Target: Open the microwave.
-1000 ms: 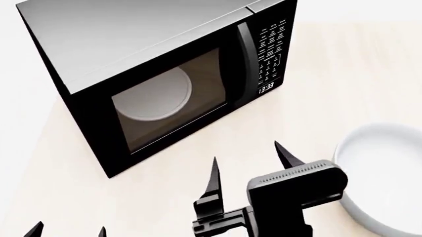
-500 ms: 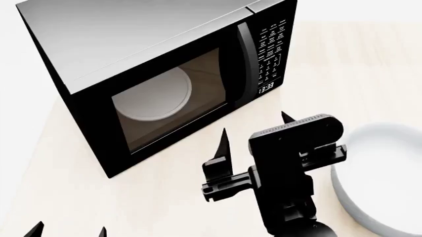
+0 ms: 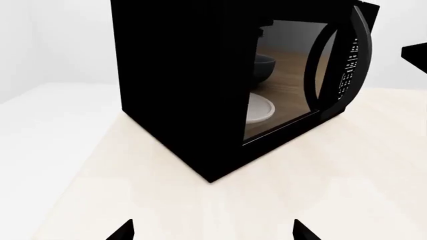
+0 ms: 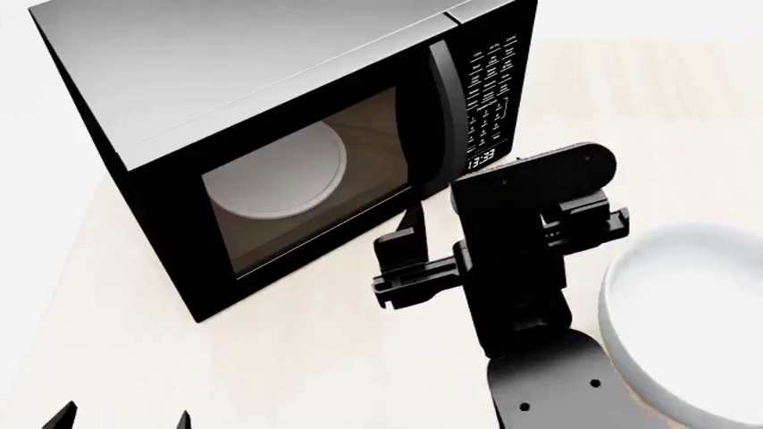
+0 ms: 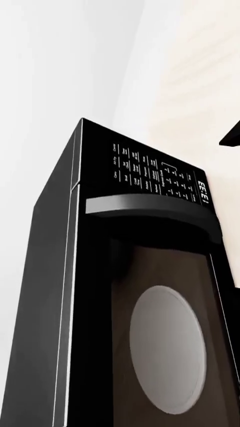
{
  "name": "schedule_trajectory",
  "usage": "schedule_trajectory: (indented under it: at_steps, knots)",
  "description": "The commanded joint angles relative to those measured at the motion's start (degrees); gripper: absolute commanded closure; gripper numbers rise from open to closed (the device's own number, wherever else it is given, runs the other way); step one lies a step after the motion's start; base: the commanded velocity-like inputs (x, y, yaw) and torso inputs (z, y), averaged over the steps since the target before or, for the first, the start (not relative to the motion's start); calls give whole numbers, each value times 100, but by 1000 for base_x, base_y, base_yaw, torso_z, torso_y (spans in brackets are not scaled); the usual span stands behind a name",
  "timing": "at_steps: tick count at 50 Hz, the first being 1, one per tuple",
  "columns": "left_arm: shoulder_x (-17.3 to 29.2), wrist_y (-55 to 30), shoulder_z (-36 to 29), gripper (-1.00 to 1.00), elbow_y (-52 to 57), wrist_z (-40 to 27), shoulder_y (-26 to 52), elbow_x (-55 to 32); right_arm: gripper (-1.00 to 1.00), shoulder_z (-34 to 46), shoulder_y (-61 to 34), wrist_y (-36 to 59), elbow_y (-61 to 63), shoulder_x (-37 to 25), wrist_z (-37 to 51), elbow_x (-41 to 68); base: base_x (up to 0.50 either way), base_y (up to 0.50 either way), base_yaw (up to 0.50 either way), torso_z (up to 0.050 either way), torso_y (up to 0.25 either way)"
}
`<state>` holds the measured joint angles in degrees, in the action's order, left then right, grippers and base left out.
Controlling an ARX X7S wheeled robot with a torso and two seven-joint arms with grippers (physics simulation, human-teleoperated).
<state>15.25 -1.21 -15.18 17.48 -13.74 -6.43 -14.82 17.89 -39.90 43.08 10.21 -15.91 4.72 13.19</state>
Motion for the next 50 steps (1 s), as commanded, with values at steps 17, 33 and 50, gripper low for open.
schedule_trajectory:
  at_steps: [17, 33, 50]
  knots:
    - [58, 30, -74, -100, 30, -52, -19, -28, -100, 160, -758, -30, -1065, 265, 33, -87, 0, 0, 0, 0, 0]
    - [92, 41, -91, -100, 27, -81, -6, -63, -100, 116, -474, 39, -605, 153, 26, 62, 0, 0, 0, 0, 0]
    - [124, 33, -124, -100, 34, -113, 6, -94, -100, 123, -910, -217, -1264, 255, -52, 52, 0, 0, 0, 0, 0]
